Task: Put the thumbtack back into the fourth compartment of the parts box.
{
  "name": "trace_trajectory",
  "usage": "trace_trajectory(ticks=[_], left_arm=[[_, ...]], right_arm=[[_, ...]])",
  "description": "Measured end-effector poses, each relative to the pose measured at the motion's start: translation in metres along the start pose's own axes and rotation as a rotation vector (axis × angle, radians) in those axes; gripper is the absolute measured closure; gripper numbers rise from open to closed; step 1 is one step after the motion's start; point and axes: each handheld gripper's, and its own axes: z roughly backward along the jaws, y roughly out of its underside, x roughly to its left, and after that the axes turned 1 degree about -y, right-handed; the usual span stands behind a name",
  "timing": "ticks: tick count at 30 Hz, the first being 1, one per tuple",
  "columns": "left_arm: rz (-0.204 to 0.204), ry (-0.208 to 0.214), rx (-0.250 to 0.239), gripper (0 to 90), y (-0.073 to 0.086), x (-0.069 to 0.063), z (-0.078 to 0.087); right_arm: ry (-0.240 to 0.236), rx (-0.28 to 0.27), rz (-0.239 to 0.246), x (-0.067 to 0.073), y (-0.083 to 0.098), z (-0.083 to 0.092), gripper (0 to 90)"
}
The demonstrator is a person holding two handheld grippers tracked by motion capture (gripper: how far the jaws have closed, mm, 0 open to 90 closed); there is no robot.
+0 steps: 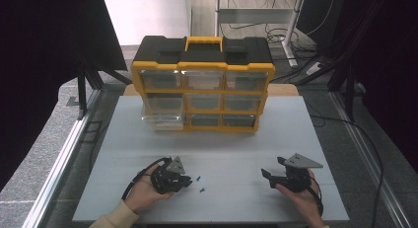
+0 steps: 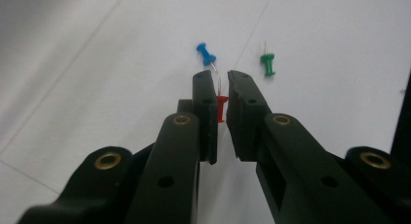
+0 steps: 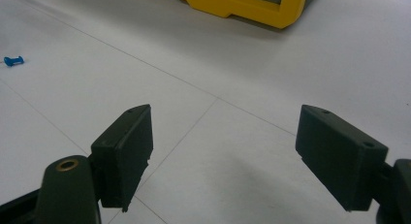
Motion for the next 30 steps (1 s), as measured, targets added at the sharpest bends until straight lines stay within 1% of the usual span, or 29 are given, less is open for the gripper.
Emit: trace_trajectory(ticks=[3,4,6,8,11,12,17,22,25,30], left_arm=[[-0.006,-0.008,-0.03,82.0,-0.001,0.001,0.008],[0.002,-0.006,-0.053,82.1,-0.002,0.001,0.01],[0.003,-0.011,-0.068,82.0,-0.003,0.001,0.016],[0.013,-0.016,-0.093,82.0,-0.004,0.0,0.021],[0.005,-0.03,-0.118,82.0,-0.006,0.0,0.03],[0.006,-0.035,-0.134,82.0,-0.007,0.0,0.035],[-0.004,-0.06,-0.188,82.0,-0.011,-0.001,0.052],[-0.01,-0.089,-0.245,82.0,-0.016,-0.002,0.069],[-0.012,-0.102,-0.257,82.0,-0.018,-0.001,0.074],[-0.018,-0.116,-0.272,82.0,-0.022,0.001,0.078]], right_arm=[[0.002,0.001,0.0,0.0,0.0,0.0,21.3],[0.003,0.001,-0.001,0.0,0.0,0.0,21.3],[0.002,0.002,-0.004,0.0,0.0,0.0,21.3],[0.004,0.003,-0.006,0.0,0.0,0.0,21.3],[0.006,0.005,-0.008,0.0,0.0,0.0,21.4],[0.008,0.006,-0.009,0.0,0.001,0.0,21.4],[0.015,0.015,-0.016,-0.001,0.001,-0.001,21.5],[0.02,0.037,-0.021,-0.001,0.002,-0.003,21.4],[0.02,0.065,-0.025,-0.001,0.003,-0.005,21.3],[0.02,0.073,-0.03,-0.001,0.004,-0.006,21.2]])
